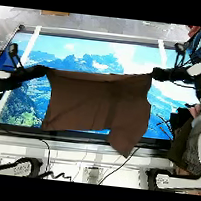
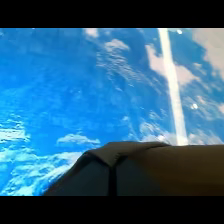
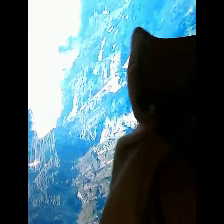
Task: Fold the clothes and pants, and hang the long-sleeved shirts on hangers.
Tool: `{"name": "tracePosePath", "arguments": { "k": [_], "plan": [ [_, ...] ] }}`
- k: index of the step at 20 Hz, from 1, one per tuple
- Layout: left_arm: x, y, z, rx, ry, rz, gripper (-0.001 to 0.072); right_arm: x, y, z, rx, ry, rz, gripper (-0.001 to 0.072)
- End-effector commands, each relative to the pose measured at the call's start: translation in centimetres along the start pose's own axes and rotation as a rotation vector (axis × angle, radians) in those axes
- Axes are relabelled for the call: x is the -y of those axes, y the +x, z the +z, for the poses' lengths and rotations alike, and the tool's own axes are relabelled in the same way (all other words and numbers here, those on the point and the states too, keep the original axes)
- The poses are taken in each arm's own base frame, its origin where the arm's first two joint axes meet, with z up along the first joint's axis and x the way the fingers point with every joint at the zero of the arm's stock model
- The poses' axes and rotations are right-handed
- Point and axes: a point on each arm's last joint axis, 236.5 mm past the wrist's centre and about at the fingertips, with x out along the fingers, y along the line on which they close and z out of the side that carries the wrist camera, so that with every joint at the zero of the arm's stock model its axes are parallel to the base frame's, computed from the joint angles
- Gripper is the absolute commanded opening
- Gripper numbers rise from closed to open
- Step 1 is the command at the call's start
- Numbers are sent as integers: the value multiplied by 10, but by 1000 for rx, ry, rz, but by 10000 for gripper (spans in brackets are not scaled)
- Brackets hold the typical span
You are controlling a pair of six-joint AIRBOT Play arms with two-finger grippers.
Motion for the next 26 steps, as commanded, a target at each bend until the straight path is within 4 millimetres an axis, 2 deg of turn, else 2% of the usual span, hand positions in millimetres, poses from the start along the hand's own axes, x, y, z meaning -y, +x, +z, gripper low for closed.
{"name": "tracePosePath", "arguments": {
  "k": [1, 3, 5, 7, 10, 11, 13, 16, 19, 20, 21, 22, 23, 25, 26],
  "plan": [
    [-30, 38, -8, 29, -38, 101, 15, 30, 56, -7, -1, 67, -24, 17],
    [-28, 37, -10, 17, -28, 94, 15, 30, 59, -16, -37, 68, -18, 17],
    [-17, 37, -30, -67, 13, 40, 14, 24, 56, -38, -135, 57, 0, 17],
    [-8, 31, -65, -220, 29, -13, 14, 27, 48, -72, -283, 24, -12, 17],
    [-25, 1, -123, -499, -15, 33, 14, 35, 28, -122, -512, -14, -42, 17],
    [-32, -13, -143, -599, -30, 57, 14, 37, 21, -132, -562, -20, -51, 17],
    [-40, -33, -168, -730, -34, 77, 16, 39, 18, -137, -586, -22, -56, 17],
    [-38, -36, -172, -751, -30, 73, 16, 39, 19, -136, -583, -21, -57, 17],
    [-43, -31, -165, -715, -25, 89, 19, 38, 17, -139, -597, -2, -59, 17],
    [-46, -28, -162, -695, -24, 98, 53, 38, 17, -139, -597, -3, -59, 24],
    [-47, -26, -159, -682, -21, 103, 234, 38, 17, -139, -596, -3, -60, 136],
    [-48, -26, -159, -680, -21, 104, 521, 38, 17, -139, -595, -3, -60, 356],
    [-47, -26, -159, -681, -21, 103, 717, 38, 17, -139, -595, -3, -60, 488],
    [-42, -33, -164, -717, -26, 86, 693, 39, 15, -140, -600, -5, -61, 489],
    [-38, -38, -167, -743, -28, 72, 692, 40, 12, -141, -607, -13, -71, 452]
  ]
}}
